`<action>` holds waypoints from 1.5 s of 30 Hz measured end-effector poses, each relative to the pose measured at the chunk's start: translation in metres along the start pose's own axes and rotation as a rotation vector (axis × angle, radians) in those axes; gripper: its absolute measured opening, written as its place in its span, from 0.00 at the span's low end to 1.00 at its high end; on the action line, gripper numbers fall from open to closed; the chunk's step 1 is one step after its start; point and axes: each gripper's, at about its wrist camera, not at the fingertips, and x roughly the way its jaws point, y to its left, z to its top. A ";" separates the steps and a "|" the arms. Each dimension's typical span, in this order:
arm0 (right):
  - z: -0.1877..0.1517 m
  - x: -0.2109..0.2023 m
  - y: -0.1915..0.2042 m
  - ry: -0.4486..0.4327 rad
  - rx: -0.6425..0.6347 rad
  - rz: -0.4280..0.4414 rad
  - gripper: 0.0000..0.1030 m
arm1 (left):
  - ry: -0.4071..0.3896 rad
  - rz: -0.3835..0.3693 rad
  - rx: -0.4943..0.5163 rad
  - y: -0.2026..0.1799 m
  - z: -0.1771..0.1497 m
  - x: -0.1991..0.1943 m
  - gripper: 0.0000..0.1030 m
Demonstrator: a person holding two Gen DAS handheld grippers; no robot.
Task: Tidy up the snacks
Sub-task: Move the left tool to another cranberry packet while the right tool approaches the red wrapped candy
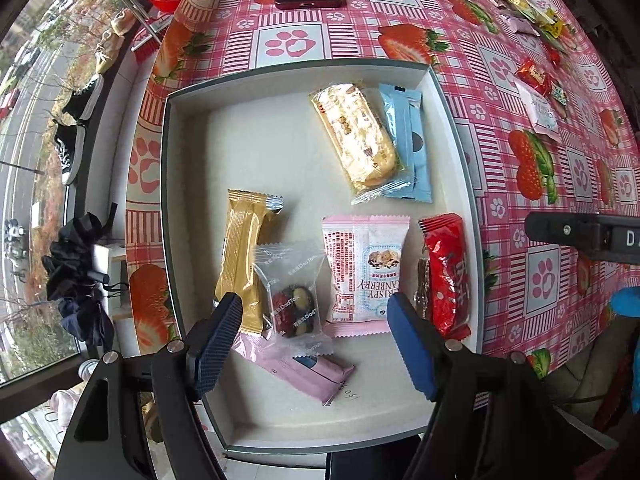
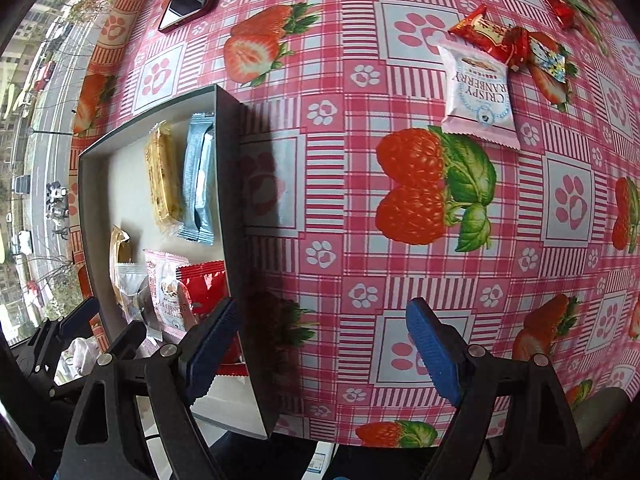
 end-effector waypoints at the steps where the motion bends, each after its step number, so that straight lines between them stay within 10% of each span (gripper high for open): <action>1: 0.000 0.000 -0.008 0.002 0.008 0.003 0.84 | -0.004 0.001 0.007 -0.006 0.003 -0.002 0.76; 19: -0.019 -0.018 -0.243 0.041 0.214 -0.037 0.83 | 0.011 -0.137 0.101 -0.196 0.130 0.009 0.77; 29: -0.059 -0.018 -0.325 0.059 0.258 -0.040 0.84 | 0.094 -0.056 0.105 -0.246 0.186 0.063 0.77; 35: -0.064 -0.002 -0.319 0.061 0.252 -0.031 0.83 | 0.066 -0.016 0.131 -0.263 0.188 0.063 0.74; 38: -0.054 -0.002 -0.321 0.058 0.237 -0.037 0.83 | 0.037 -0.019 0.157 -0.269 0.188 0.055 0.40; 45: -0.008 -0.018 -0.309 0.046 0.192 -0.054 0.84 | 0.050 -0.070 0.150 -0.252 0.161 0.044 0.40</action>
